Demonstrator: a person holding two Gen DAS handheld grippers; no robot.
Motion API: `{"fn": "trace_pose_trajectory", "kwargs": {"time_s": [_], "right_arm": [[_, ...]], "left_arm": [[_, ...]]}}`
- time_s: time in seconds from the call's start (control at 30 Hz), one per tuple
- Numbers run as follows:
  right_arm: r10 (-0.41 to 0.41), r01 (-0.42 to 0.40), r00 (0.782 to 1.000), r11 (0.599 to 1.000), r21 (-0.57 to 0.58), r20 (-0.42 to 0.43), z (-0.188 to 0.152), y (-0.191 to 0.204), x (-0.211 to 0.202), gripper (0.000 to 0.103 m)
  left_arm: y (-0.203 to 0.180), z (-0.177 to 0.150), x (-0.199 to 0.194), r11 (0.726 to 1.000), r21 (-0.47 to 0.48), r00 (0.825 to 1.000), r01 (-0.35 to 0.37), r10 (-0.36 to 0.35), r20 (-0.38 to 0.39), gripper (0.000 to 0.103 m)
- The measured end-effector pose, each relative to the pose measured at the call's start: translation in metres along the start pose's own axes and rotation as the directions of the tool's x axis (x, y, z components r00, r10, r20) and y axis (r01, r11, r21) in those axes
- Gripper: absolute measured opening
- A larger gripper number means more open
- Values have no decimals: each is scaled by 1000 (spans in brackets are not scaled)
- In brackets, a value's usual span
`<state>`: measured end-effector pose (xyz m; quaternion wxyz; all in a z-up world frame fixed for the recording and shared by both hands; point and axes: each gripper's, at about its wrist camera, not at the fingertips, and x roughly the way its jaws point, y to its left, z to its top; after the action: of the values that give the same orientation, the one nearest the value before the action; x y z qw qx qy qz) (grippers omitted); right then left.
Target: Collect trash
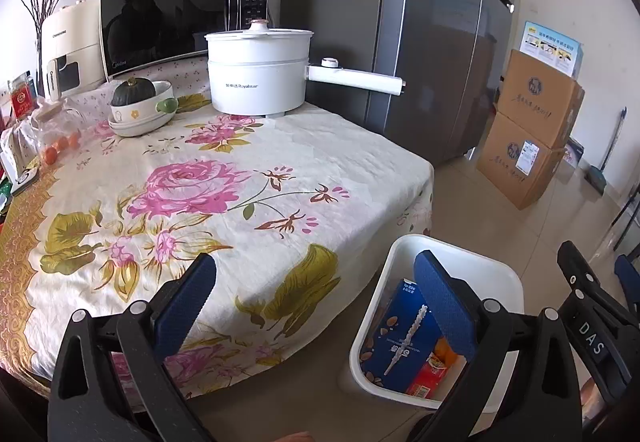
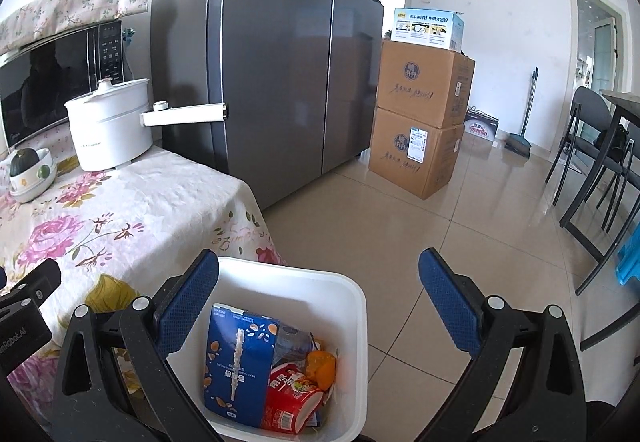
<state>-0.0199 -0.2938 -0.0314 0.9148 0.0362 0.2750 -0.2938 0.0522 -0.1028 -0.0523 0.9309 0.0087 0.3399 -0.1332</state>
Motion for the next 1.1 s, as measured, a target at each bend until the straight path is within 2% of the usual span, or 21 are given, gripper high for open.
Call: {"fn": "trace_pose_trajectory", "kwargs": {"time_s": [0.8, 1.1], "right_arm": [[9, -10, 1000, 1000, -8, -23, -1, 0, 6, 96], [9, -9, 999, 1000, -8, -32, -2, 0, 7, 96]], "left_arm": [[1, -1, 8, 1000, -9, 1000, -2, 2, -30, 96], [6, -2, 14, 1000, -29, 998, 3, -5, -64, 96]]}}
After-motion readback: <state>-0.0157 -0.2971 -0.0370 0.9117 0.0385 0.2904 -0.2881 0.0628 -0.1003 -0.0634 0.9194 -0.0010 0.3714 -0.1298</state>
